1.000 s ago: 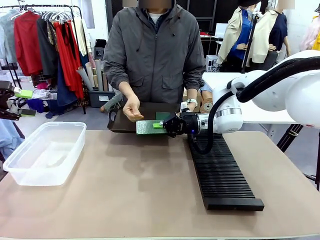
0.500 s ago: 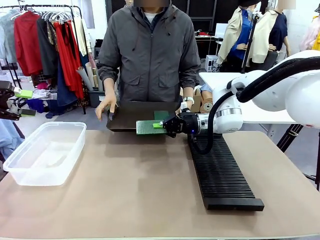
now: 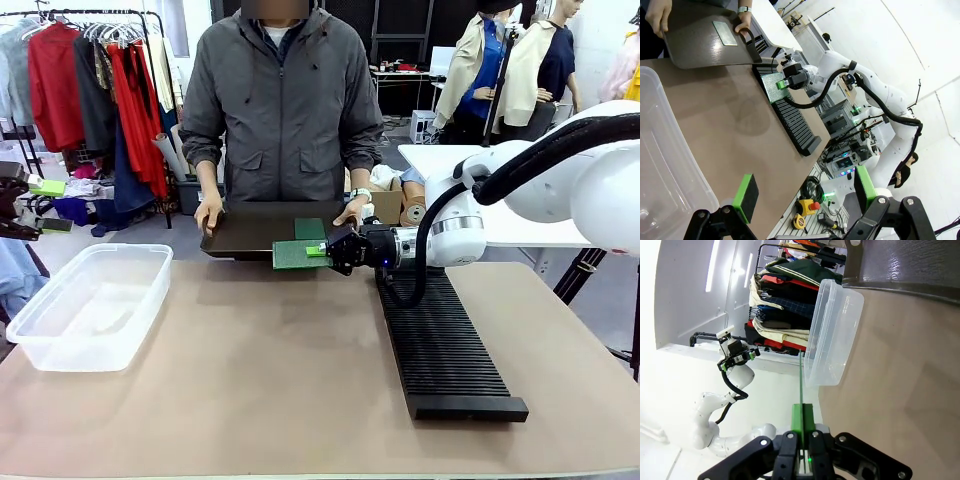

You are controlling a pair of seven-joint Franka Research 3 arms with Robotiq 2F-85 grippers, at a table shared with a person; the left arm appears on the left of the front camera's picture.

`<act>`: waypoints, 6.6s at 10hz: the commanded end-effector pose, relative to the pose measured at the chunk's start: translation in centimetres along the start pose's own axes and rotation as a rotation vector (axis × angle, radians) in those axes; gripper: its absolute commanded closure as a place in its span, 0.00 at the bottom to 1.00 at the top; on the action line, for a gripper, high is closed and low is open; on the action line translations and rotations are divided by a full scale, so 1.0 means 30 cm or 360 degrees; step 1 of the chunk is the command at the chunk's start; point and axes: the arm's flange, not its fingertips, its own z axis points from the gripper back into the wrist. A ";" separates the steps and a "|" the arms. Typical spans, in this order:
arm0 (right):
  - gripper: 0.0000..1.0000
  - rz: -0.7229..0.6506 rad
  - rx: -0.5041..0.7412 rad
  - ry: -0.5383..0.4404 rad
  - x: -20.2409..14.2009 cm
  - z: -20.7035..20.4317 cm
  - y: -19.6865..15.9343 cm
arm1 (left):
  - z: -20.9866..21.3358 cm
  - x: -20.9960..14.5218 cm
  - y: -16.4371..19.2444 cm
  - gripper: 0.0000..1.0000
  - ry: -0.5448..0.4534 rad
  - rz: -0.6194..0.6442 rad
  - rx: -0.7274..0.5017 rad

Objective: Sort PCBs into racks and boxes based on the side picked up.
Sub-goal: If the short side of the Blank PCB is picked up, insert it into the PCB Rack ; if the long side is picked up, place it in the Organizing box.

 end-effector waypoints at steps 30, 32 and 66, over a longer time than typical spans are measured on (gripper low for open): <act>1.00 0.0621 0.0153 -0.0124 0.014 0.495 0.191 | 0.002 0.001 -0.006 0.00 -0.0008 0.0011 -0.0006; 1.00 0.0920 0.0110 -0.0116 0.013 0.573 0.143 | 0.002 0.001 -0.006 0.00 -0.0008 0.0011 -0.0006; 1.00 0.1851 -0.0249 -0.0099 -0.107 0.929 -0.306 | 0.002 0.001 -0.006 0.00 -0.0008 0.0011 -0.0006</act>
